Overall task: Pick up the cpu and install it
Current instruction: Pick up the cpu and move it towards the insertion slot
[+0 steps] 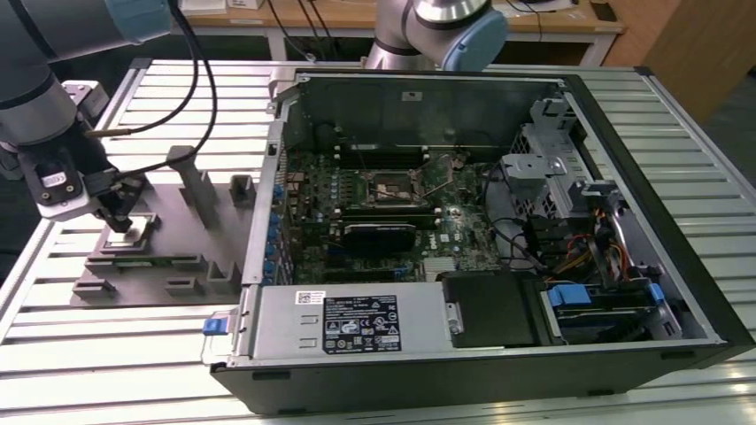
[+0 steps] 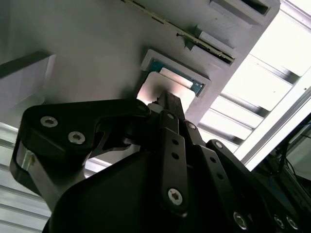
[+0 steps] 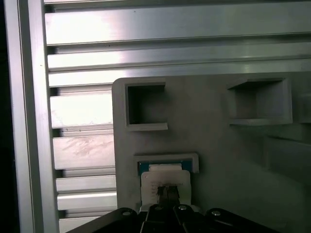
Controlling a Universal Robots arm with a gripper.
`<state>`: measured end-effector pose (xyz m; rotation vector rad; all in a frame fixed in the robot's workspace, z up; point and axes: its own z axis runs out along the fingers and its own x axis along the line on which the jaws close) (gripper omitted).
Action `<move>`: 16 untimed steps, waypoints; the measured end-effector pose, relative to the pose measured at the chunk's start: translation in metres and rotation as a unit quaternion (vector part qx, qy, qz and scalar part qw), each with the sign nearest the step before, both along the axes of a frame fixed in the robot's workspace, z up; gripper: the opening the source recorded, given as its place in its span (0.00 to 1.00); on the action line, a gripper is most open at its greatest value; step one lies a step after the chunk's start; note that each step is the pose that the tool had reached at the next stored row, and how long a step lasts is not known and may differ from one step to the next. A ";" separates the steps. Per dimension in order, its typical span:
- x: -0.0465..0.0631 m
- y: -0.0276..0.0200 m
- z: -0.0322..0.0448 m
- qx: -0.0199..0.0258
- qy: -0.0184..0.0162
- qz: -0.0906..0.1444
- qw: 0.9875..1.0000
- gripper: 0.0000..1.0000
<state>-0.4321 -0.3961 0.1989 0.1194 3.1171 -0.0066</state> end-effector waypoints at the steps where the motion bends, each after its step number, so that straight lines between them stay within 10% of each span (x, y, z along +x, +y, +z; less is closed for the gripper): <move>1: -0.001 0.0000 -0.0008 0.001 0.000 0.000 1.000 0.11; 10: -0.001 0.0000 -0.0019 0.001 0.000 0.000 1.000 0.11; 16: -0.001 0.0000 -0.0020 0.001 0.000 0.000 1.000 0.35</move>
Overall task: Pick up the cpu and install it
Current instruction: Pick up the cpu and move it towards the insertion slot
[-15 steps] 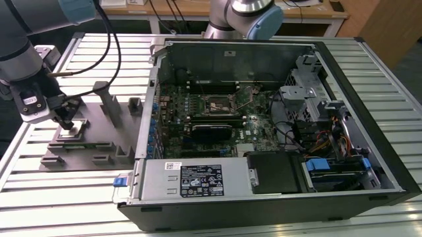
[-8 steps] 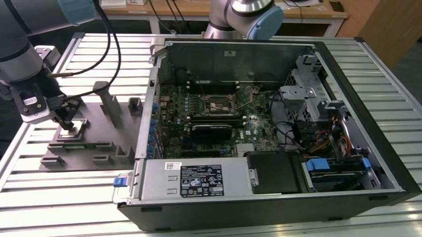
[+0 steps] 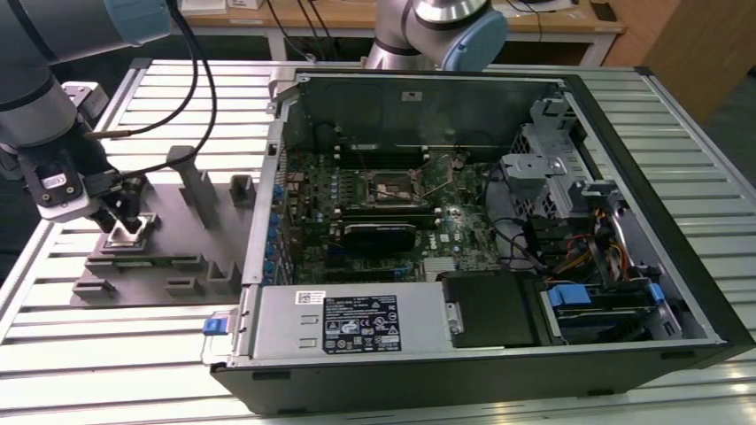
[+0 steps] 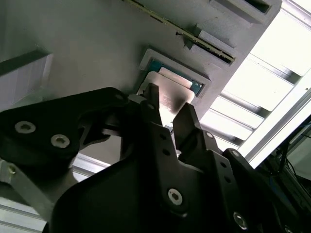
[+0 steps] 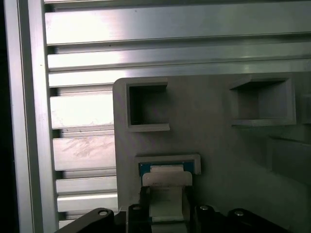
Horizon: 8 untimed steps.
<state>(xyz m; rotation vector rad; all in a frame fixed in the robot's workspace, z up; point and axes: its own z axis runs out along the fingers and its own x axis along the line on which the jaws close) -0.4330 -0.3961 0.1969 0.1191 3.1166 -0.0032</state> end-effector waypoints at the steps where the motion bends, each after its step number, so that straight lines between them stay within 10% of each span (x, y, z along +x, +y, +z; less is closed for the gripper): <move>1: 0.000 0.0000 0.0000 0.000 0.000 0.000 1.000 0.35; 8: 0.000 0.0000 -0.0001 0.000 0.000 0.000 1.000 0.65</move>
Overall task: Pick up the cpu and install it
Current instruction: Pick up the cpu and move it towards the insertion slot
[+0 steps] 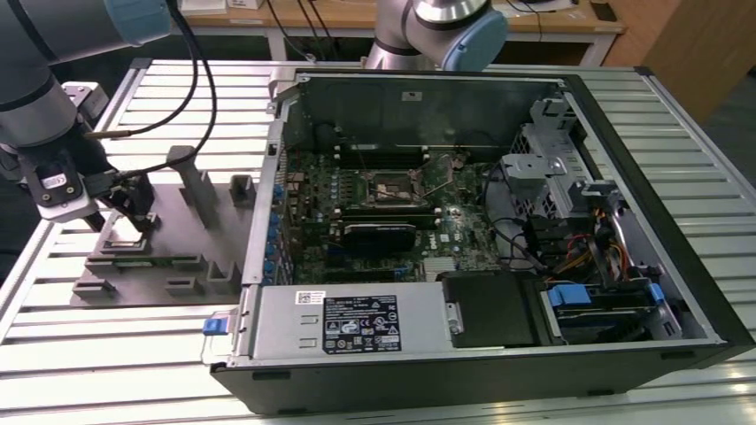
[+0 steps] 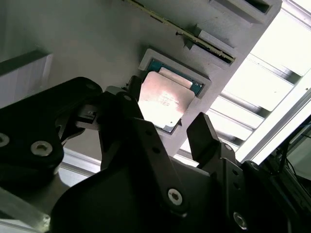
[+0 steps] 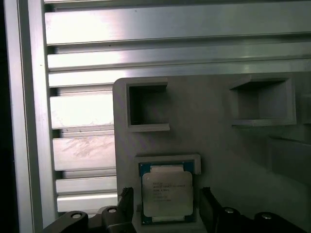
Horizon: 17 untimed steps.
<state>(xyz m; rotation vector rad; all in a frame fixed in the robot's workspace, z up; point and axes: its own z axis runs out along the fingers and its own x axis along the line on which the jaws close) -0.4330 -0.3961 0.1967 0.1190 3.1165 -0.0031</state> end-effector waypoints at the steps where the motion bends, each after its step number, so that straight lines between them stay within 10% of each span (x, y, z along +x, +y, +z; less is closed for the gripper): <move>1: 0.000 0.0000 0.0000 0.000 0.000 0.000 1.000 0.65; 17: 0.001 0.0000 -0.0078 0.007 0.001 0.033 0.999 0.65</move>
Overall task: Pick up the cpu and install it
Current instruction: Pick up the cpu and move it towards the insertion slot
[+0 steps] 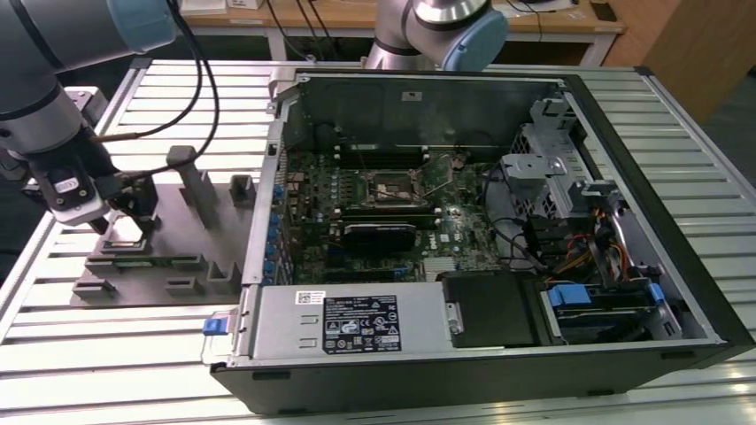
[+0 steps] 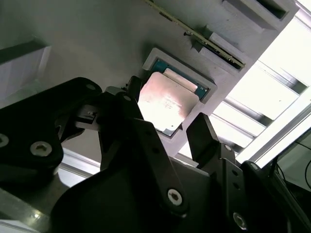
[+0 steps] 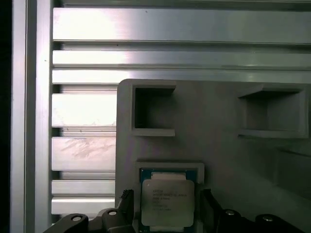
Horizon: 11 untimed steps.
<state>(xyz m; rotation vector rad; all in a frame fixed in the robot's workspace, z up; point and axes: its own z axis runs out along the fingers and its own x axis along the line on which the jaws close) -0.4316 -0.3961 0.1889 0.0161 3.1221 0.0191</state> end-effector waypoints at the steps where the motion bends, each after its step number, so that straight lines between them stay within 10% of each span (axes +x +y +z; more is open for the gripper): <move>1: 0.000 0.0001 -0.0009 0.001 0.000 0.000 1.000 0.65; 11: 0.000 0.0000 -0.0058 0.004 0.002 0.000 1.000 0.65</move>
